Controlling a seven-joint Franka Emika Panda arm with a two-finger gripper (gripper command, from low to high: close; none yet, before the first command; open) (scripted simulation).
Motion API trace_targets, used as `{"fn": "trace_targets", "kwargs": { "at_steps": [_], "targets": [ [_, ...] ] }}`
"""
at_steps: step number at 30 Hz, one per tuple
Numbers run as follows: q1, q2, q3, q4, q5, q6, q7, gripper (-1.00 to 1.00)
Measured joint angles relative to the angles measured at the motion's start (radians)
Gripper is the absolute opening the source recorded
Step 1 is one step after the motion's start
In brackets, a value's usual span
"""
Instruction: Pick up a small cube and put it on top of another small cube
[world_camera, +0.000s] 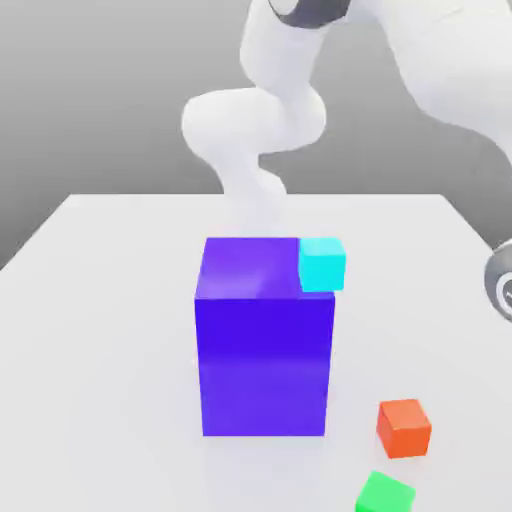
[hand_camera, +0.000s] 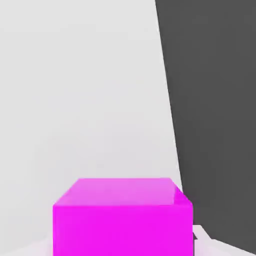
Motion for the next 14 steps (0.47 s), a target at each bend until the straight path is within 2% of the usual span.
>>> {"fn": "trace_targets", "kwargs": {
  "at_steps": [6, 10, 11, 14],
  "targets": [
    [-0.132, -0.207, -0.075, -0.217, 0.086, 0.017, -0.007, -1.00],
    [-0.155, -0.145, -0.095, -0.253, 0.099, 0.117, -0.005, -1.00],
    [-0.154, -0.115, -0.098, -0.253, 0.096, 0.147, -0.003, 1.00],
    [-0.154, -0.115, -0.098, -0.253, 0.096, 0.147, -0.003, 1.00]
  ]
}}
